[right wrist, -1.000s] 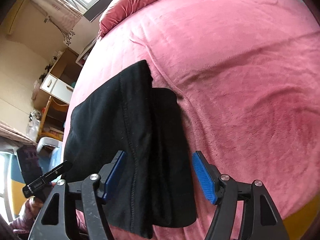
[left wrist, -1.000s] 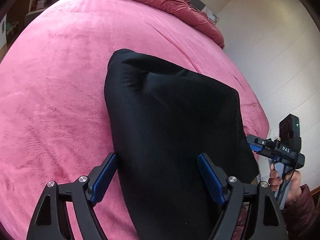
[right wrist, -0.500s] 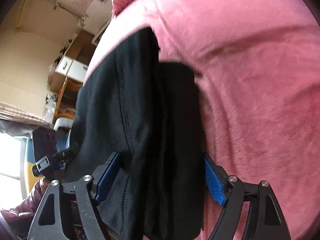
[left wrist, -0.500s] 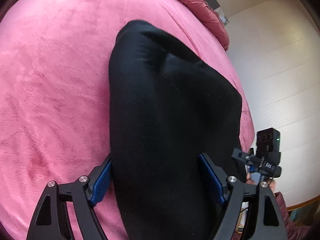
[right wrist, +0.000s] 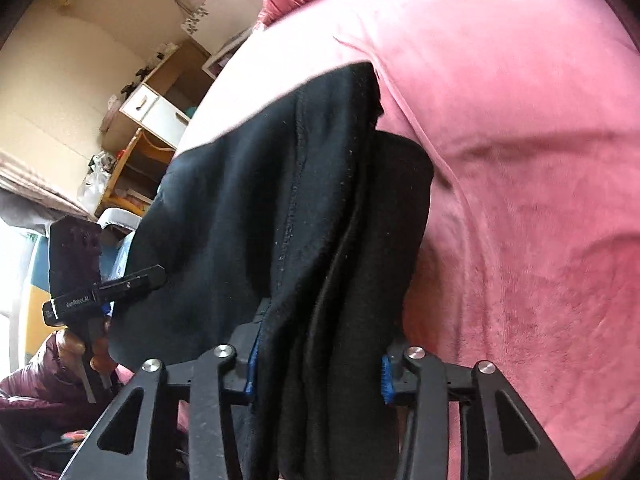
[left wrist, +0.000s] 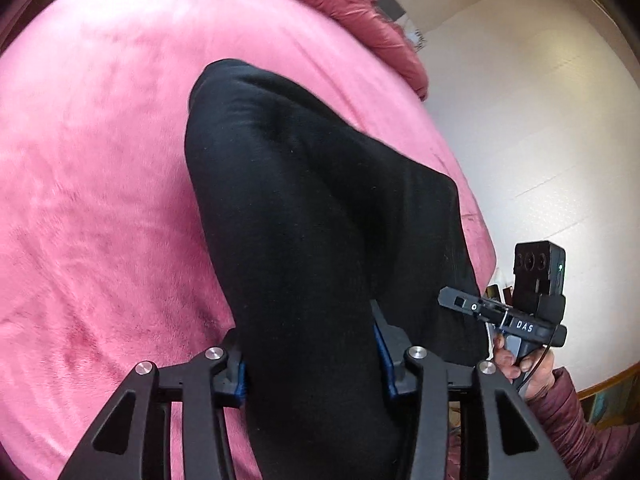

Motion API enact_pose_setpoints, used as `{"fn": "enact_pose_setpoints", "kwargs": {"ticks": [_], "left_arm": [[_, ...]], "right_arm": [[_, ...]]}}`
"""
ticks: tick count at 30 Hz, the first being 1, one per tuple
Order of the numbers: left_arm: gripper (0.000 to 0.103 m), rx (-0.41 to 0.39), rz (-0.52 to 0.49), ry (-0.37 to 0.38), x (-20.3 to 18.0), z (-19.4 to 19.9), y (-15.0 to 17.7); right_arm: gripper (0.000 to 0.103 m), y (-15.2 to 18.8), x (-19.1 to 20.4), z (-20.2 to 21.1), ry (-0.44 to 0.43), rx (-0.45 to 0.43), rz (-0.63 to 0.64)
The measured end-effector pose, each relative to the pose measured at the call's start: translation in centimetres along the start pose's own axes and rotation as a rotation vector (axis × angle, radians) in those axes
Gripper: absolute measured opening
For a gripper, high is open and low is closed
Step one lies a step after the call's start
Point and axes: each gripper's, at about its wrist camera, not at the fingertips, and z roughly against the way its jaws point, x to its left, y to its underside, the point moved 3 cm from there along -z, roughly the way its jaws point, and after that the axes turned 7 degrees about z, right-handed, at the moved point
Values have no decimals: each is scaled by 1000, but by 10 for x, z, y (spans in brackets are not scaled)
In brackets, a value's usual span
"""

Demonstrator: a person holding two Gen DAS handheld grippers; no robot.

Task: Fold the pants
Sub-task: 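Open both grippers and release the folded pants onto the bed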

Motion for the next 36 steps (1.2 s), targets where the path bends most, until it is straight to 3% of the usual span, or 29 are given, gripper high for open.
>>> {"fn": "enact_pose_setpoints", "kwargs": {"ticks": [5,12,22,27,29,34,36], "left_arm": [[48,-76,-27,-2,1,32,-19],[48,-148,-59,-78,12,55,-77],[49,-159,-30,-182,49,36,-141],[52,-123,2,-219,58,4,-158],[60,-113,30,-230,70,-6,-161],[72,-140,51,-221,80,-17,-158],[72,-158,51,-234,82,-13,-152]], "right_arm": [[43,-28,25,5,-27,-46,46],[43,-99,50,-34,-52,-81,81],[43,-174,56,-97,-31,-34,90],[43,-180,43,-116,-13,3,73],[44,-179,32,-121,-12,9,47],[57,-168,13,-136,-17,1,0],[57,-166,7,-142,-42,-14,-44]]}}
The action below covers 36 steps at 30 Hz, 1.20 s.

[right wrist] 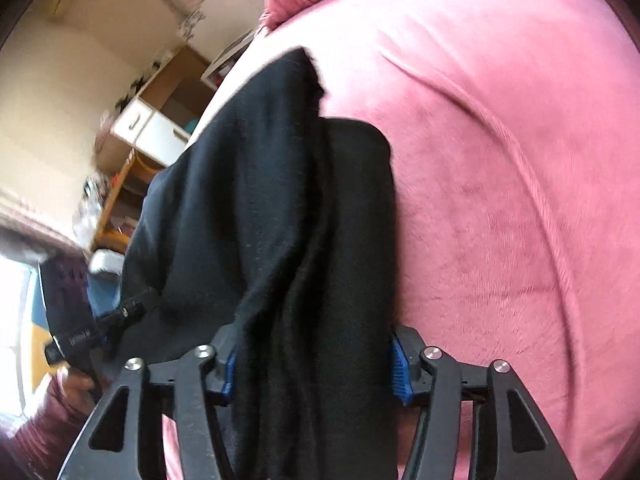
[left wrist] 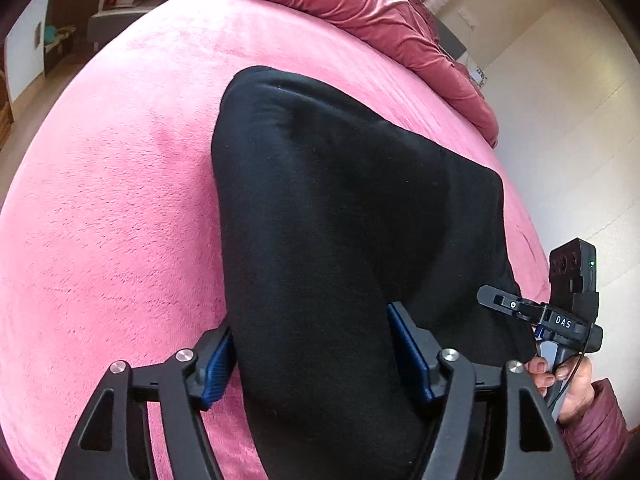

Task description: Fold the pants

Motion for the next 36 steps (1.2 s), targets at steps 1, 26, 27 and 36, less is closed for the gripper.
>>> {"fn": "enact_pose_setpoints", "kwargs": {"ticks": [1,26,27,36], "left_arm": [[72,-6,4,-13,-1,5,3],[80,-327,-62,-341,-62,103,83],[80,-334,-64,-341,-64,106,85],[80,-396,-96,-367,-77,132,117]], "right_arm": [[58,1,1,-1,6,-6,8],[79,44,97,82,390,-184,220],[79,48,100,83,397,-193,216],[80,80,122,94,406,-221,157]]}}
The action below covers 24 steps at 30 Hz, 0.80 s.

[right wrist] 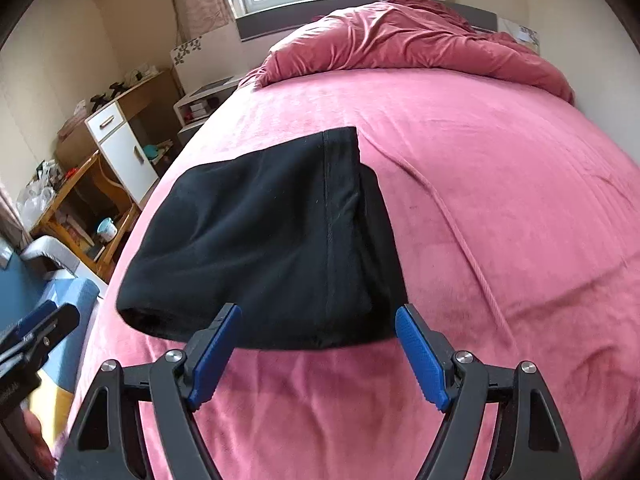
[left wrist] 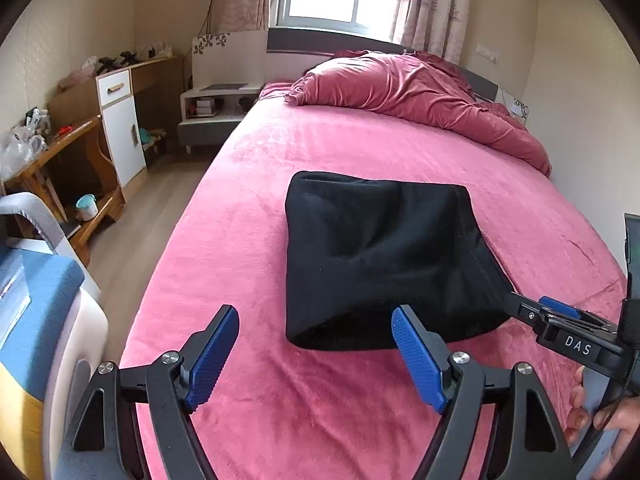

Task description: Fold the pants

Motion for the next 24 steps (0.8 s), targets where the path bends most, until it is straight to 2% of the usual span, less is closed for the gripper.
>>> {"fn": "enact_pose_setpoints", "kwargs": {"ticks": [2,6,10,20,24], "left_arm": [[80,1,5,1,0,5,5],[80,-11,7,-2,1,14,13],[80,-13,7,-7,2,19,18],[80,-28,-28,-11,-8,27,24],[80,-52,-33,-48,-10,31,25]], "right_arm": [[80,5,5,7,-2,-7,-21],[80,12,18,19,63,-26,26],[82,20,28,27,93,-36,62],[82,31,34,31,96,-17,79],[82,31,31,36,107,-26,65]]}}
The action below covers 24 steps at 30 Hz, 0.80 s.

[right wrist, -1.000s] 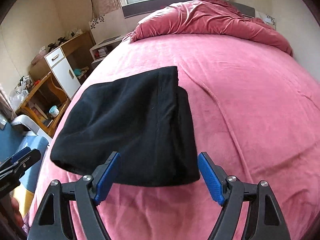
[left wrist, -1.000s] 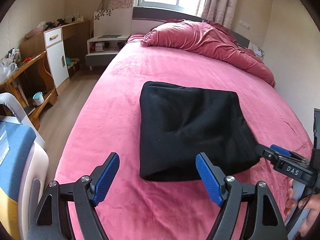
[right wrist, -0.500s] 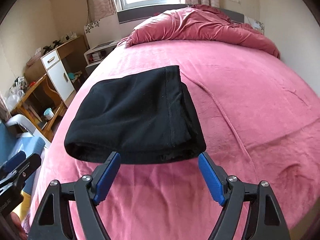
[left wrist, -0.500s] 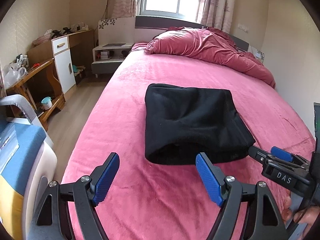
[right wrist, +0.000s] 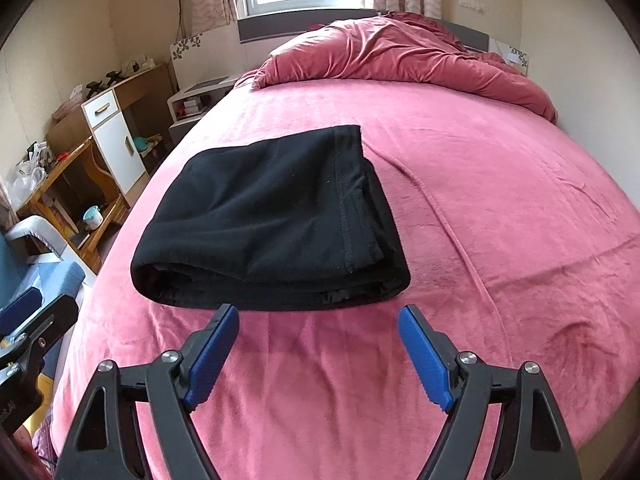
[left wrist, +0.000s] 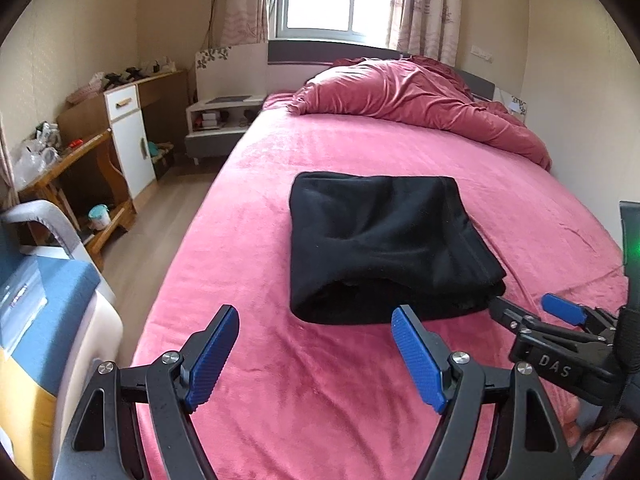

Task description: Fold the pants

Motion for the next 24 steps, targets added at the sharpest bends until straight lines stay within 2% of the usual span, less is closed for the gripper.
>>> {"fn": "enact_pose_setpoints", "kwargs": {"ticks": [24], "left_arm": [[80,15,7,-14,1,2,5]], "right_arm": [[84,4,2,6,6,-4,14]]}}
